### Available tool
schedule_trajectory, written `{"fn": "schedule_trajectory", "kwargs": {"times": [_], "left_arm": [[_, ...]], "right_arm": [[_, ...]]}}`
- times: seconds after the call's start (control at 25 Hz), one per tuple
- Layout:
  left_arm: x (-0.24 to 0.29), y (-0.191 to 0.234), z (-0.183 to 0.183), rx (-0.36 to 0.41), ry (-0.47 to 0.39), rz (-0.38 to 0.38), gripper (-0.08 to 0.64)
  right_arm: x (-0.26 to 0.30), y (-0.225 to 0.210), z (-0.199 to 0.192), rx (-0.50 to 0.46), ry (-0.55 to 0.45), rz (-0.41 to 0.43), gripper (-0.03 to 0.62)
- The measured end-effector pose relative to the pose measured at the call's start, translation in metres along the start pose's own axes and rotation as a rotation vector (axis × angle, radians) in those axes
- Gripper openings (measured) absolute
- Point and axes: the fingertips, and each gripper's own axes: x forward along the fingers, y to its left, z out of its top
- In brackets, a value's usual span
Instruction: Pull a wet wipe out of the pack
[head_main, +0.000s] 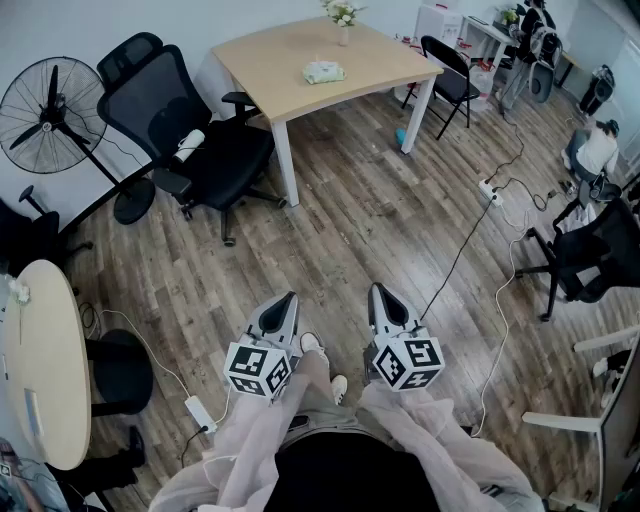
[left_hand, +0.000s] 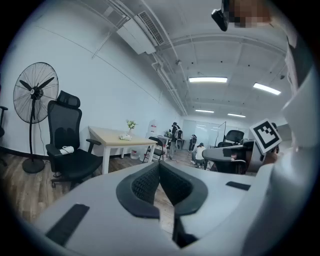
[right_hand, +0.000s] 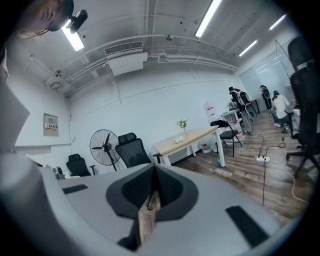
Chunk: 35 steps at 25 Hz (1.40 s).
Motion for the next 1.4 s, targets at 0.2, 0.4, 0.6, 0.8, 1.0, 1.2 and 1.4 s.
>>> {"fn": "schedule_trajectory", "kwargs": {"times": [0.2, 0.4, 0.6, 0.8, 1.0, 1.2, 1.4], "left_arm": [[-0.003, -0.005, -0.003, 0.002, 0.017, -0.003, 0.011], [-0.007, -0.014, -0.007, -0.023, 0.013, -0.004, 0.011], [-0.014, -0.022, -0.007, -0.006, 0.007, -0.005, 0.011], [-0.021, -0.027, -0.008, -0.013, 0.000, -0.007, 0.011], [-0.020, -0.030, -0.004, -0.011, -0.002, -0.020, 0.011], [-0.011, -0.030, -0.003, -0.003, -0.005, -0.032, 0.011], [0.000, -0.018, 0.000, -0.013, -0.006, -0.019, 0.011]], "right_arm": [[-0.010, 0.001, -0.001, -0.011, 0.000, -0.030, 0.011], [-0.018, 0.004, 0.002, -0.027, -0.020, -0.026, 0.011], [-0.026, 0.008, 0.005, -0.058, -0.027, -0.039, 0.011], [-0.038, 0.006, 0.002, -0.067, -0.025, -0.059, 0.012], [-0.042, 0.002, 0.005, -0.068, -0.025, -0.078, 0.011], [-0.036, -0.001, 0.005, -0.074, -0.027, -0.084, 0.011], [-0.023, -0.008, 0.008, -0.061, -0.030, -0.091, 0.011]]}}
